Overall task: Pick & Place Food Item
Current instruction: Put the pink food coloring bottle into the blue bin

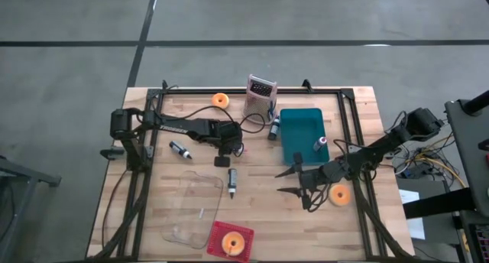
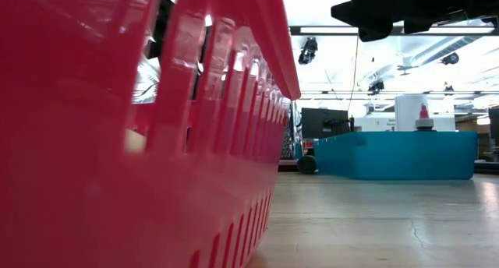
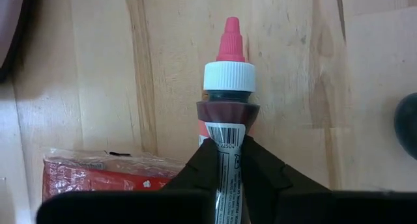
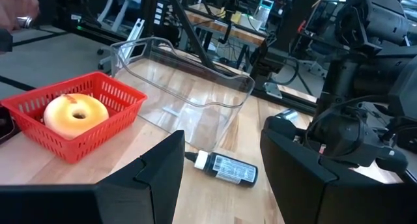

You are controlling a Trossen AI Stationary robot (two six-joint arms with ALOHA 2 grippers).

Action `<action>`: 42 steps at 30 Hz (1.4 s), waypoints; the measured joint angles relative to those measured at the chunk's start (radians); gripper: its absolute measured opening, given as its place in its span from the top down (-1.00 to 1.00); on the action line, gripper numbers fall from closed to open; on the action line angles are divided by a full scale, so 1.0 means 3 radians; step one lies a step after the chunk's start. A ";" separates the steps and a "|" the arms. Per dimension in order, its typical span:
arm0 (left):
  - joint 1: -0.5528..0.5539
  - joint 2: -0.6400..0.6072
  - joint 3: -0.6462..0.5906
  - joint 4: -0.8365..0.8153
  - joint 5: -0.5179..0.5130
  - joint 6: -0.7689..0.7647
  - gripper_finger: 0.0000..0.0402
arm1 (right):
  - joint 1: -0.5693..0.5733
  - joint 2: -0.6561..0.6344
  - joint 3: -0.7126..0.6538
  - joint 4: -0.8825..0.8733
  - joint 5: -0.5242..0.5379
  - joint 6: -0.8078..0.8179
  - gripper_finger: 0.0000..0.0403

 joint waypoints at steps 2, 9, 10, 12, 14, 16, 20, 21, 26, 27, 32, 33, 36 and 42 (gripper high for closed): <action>0.0000 0.0000 0.0000 0.0003 -0.0011 0.0010 0.81 | 0.0000 0.0000 0.0000 0.0000 0.0000 0.0004 0.01; 0.0000 0.0000 -0.0001 0.0055 -0.0073 0.0001 0.84 | 0.0000 0.0000 0.0000 0.0000 0.0000 0.0004 0.01; 0.0000 -0.0001 -0.0001 0.0063 -0.0073 -0.0001 0.84 | 0.0000 0.0000 0.0000 0.0000 0.0000 0.0004 0.01; 0.0000 -0.0008 -0.0001 0.0072 -0.0073 -0.0002 0.84 | 0.0000 0.0000 0.0000 0.0000 0.0000 0.0004 0.01; 0.0000 -0.0021 0.0002 0.0086 -0.0073 -0.0002 0.85 | 0.0000 0.0000 0.0000 0.0000 0.0000 0.0004 0.01; 0.0000 -0.0033 0.0019 0.0085 -0.0073 -0.0006 0.86 | 0.0000 0.0000 0.0000 0.0000 0.0000 0.0004 0.01; 0.0000 -0.0078 0.0077 0.0090 -0.0074 -0.0015 0.86 | 0.0000 0.0000 0.0000 0.0000 0.0000 0.0010 0.01; 0.0000 -0.0099 0.0088 0.0091 -0.0074 -0.0015 0.86 | 0.0001 0.0001 0.0000 -0.0001 -0.0001 0.0018 0.01; -0.0001 -0.0242 0.0111 0.0227 -0.0072 -0.0015 0.86 | -0.0001 0.0001 -0.0001 -0.0002 0.0008 0.0017 0.01; -0.0001 -0.0280 0.0108 0.0263 -0.0066 -0.0015 0.86 | -0.0001 0.0001 -0.0003 -0.0001 0.0035 0.0017 0.01; -0.0016 -0.0466 0.0106 0.0580 0.0213 0.0005 0.87 | -0.0001 0.0003 -0.0021 0.0014 0.0105 0.0018 0.01; -0.0027 -0.0503 0.0104 0.0658 0.0281 0.0017 0.87 | -0.0001 0.0004 -0.0023 0.0032 0.0107 0.0018 0.01; -0.0067 -0.0606 0.0094 0.0936 0.0444 0.0081 0.87 | -0.0001 0.0004 -0.0035 0.0106 0.0154 0.0012 0.01; -0.0145 -0.0740 -0.0060 0.1638 0.0708 0.0123 0.87 | -0.0007 0.0004 -0.0133 0.0412 0.0207 -0.0094 0.01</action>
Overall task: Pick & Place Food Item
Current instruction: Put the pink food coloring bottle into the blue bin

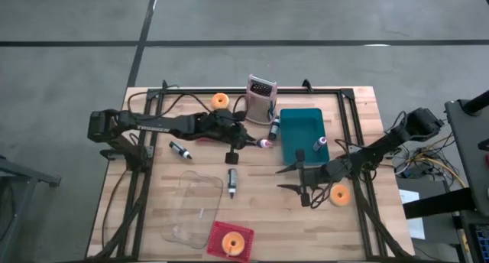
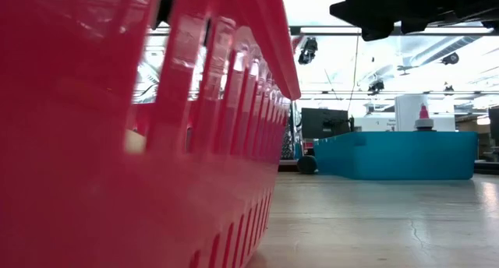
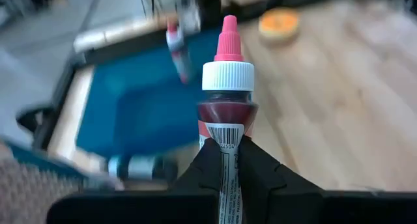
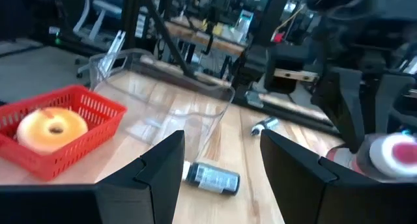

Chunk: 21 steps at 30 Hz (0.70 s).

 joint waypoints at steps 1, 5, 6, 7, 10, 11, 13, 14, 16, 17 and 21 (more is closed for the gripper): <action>-0.0013 -0.0025 -0.0054 0.0176 0.0025 0.0001 0.87 | 0.0000 0.0000 -0.0034 0.0100 0.0034 -0.0035 0.01; -0.0050 -0.0088 -0.0374 0.1013 0.0145 -0.0034 0.87 | -0.0010 0.0003 -0.0300 0.0814 0.0133 -0.0259 0.01; -0.0053 -0.0102 -0.0467 0.1250 0.0187 -0.0063 0.87 | -0.0026 0.0002 -0.0374 0.1044 0.0150 -0.0328 0.01; -0.0055 -0.0112 -0.0559 0.1488 0.0223 -0.0116 0.87 | -0.0050 0.0002 -0.0457 0.1280 0.0156 -0.0389 0.01; -0.0057 -0.0141 -0.0807 0.2139 0.0315 -0.0329 0.87 | -0.0167 0.0002 -0.0685 0.1908 0.0145 -0.0491 0.01; -0.0057 -0.0141 -0.0873 0.2325 0.0333 -0.0388 0.87 | -0.0221 0.0001 -0.0748 0.2058 0.0131 -0.0496 0.01; -0.0058 -0.0141 -0.0979 0.2570 0.0339 -0.0504 0.87 | -0.0356 0.0000 -0.0801 0.2225 0.0041 -0.0470 0.01; -0.0060 -0.0129 -0.1016 0.2676 0.0340 -0.0537 0.87 | -0.0447 0.0000 -0.0809 0.2240 -0.0053 -0.0410 0.01; -0.0061 -0.0095 -0.1060 0.2878 0.0337 -0.0613 0.87 | -0.0644 0.0000 -0.0791 0.2191 -0.0266 -0.0224 0.01; -0.0062 -0.0067 -0.1080 0.2945 0.0336 -0.0649 0.87 | -0.0743 0.0002 -0.0765 0.2148 -0.0363 -0.0127 0.01; -0.0063 0.0038 -0.1075 0.3079 0.0295 -0.0701 0.87 | -0.1032 0.0009 -0.0646 0.2014 -0.0556 0.0034 0.01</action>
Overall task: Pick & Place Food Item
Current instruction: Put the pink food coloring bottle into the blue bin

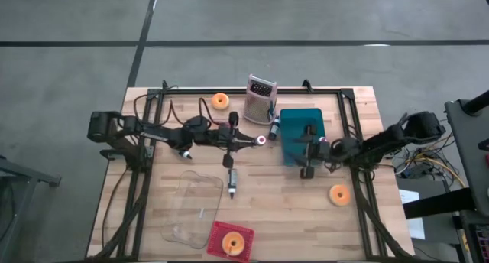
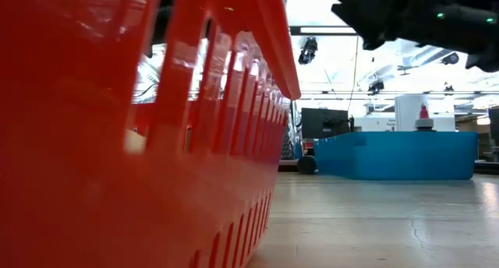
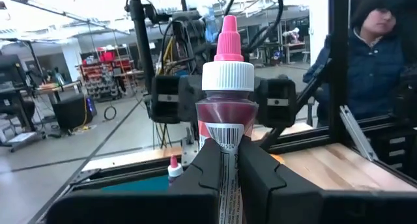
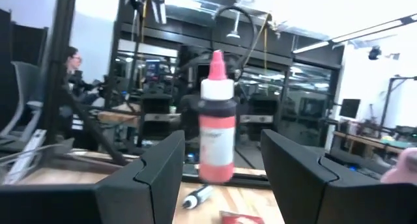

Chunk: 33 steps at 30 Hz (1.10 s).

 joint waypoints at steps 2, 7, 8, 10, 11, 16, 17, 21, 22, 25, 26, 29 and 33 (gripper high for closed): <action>0.0000 0.0039 0.0000 0.0008 -0.0075 -0.0041 0.87 | -0.0081 0.0000 0.0058 -0.0018 -0.0029 0.0000 0.01; 0.0000 0.0158 -0.0004 0.0244 -0.0188 -0.0077 0.87 | -0.0245 0.0000 0.0256 -0.0299 -0.0252 0.0059 0.01; 0.0000 0.0183 -0.0004 0.0316 -0.0187 -0.0096 0.87 | -0.0270 -0.0001 0.0302 -0.0395 -0.0295 0.0086 0.01; 0.0000 0.0220 0.0005 0.0331 -0.0186 -0.0127 0.87 | -0.0299 -0.0001 0.0402 -0.0600 -0.0347 0.0094 0.01; 0.0000 0.0248 0.0025 0.0336 -0.0187 -0.0129 0.87 | -0.0308 -0.0001 0.0444 -0.0691 -0.0358 0.0090 0.01; -0.0005 0.0388 0.0128 0.0340 -0.0191 -0.0168 0.87 | -0.0311 -0.0001 0.0584 -0.0857 -0.0362 0.0079 0.01; -0.0009 0.0418 0.0143 0.0334 -0.0187 -0.0169 0.87 | -0.0312 -0.0001 0.0596 -0.0858 -0.0361 0.0079 0.01; -0.0013 0.0468 0.0201 0.0333 -0.0182 -0.0178 0.87 | -0.0327 -0.0004 0.0605 -0.0905 -0.0360 0.0090 0.01; -0.0013 0.0472 0.0215 0.0344 -0.0175 -0.0178 0.87 | -0.0332 -0.0004 0.0605 -0.0919 -0.0360 0.0091 0.01; -0.0013 0.0484 0.0227 0.0312 -0.0157 -0.0180 0.87 | -0.0354 -0.0006 0.0605 -0.0958 -0.0358 0.0104 0.01; -0.0013 0.0491 0.0238 0.0286 -0.0153 -0.0182 0.87 | -0.0360 -0.0006 0.0605 -0.0974 -0.0358 0.0119 0.01; -0.0013 0.0504 0.0240 0.0207 -0.0149 -0.0204 0.87 | -0.0374 -0.0080 0.0672 -0.1267 -0.0358 0.0173 0.01; -0.0011 0.0504 0.0238 0.0110 -0.0149 -0.0205 0.87 | -0.0404 -0.0325 0.0989 -0.2324 -0.0352 0.0191 0.01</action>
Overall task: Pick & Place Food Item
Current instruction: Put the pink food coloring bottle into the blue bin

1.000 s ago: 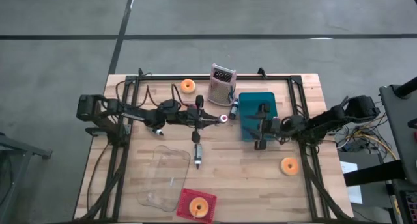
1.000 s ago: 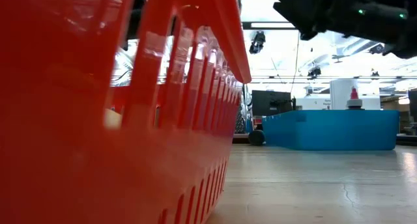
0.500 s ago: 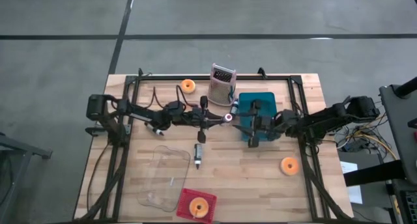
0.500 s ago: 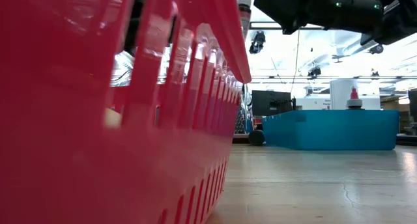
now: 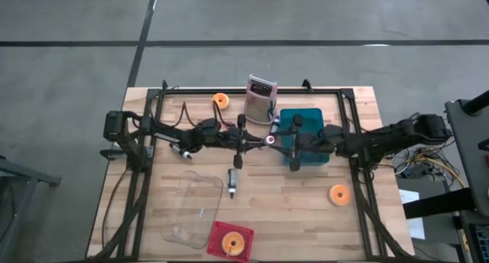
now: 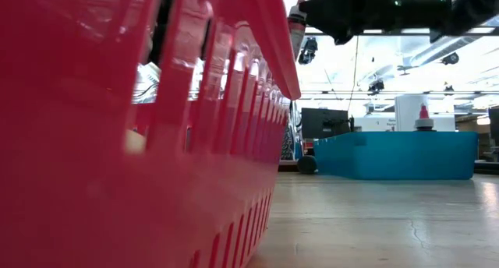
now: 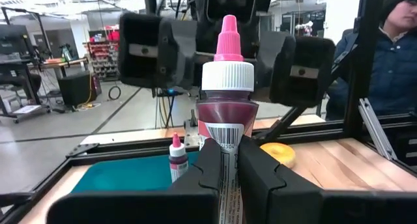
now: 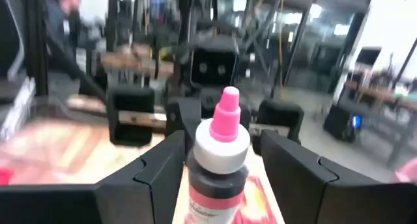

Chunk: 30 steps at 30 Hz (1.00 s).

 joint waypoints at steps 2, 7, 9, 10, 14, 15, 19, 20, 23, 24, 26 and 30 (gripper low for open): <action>0.0000 0.0000 -0.0001 -0.0024 0.0000 0.0001 0.87 | -0.0009 -0.0108 0.0225 -0.0592 0.0004 0.0013 0.01; 0.0001 0.0000 -0.0001 -0.0104 -0.0011 0.0003 0.87 | -0.0007 -0.0213 0.0839 -0.1935 0.0080 0.0025 0.01; 0.0001 0.0003 -0.0001 -0.0123 -0.0010 0.0003 0.87 | -0.0007 -0.0207 0.1082 -0.2401 0.0090 0.0054 0.01; 0.0001 0.0003 -0.0002 -0.0130 -0.0009 0.0003 0.87 | -0.0007 -0.0196 0.1196 -0.2633 0.0090 0.0077 0.01; 0.0001 0.0003 -0.0004 -0.0132 -0.0004 0.0003 0.87 | -0.0007 -0.0073 0.1638 -0.3425 0.0090 0.0110 0.01; 0.0001 0.0003 -0.0004 -0.0140 -0.0003 0.0003 0.87 | -0.0007 -0.0030 0.1746 -0.3574 0.0087 0.0129 0.01; 0.0001 0.0003 -0.0004 -0.0154 -0.0001 0.0003 0.87 | -0.0007 0.0208 0.2156 -0.4171 0.0081 0.0151 0.01; 0.0001 0.0003 -0.0004 -0.0159 -0.0001 0.0002 0.87 | -0.0007 0.0284 0.2251 -0.4273 0.0079 0.0152 0.01; 0.0001 0.0006 0.0005 -0.0211 -0.0001 -0.0002 0.88 | -0.0006 0.0496 0.2475 -0.4515 0.0070 0.0150 0.01; 0.0001 0.0006 0.0010 -0.0216 -0.0002 -0.0002 0.88 | -0.0007 0.0560 0.2542 -0.4571 0.0067 0.0149 0.01; 0.0000 0.0006 0.0019 -0.0216 -0.0001 -0.0007 0.88 | -0.0006 0.0677 0.2659 -0.4724 0.0067 0.0132 0.01; 0.0000 0.0006 0.0018 -0.0242 -0.0001 -0.0009 0.88 | -0.0006 0.0834 0.2817 -0.4875 0.0064 0.0123 0.01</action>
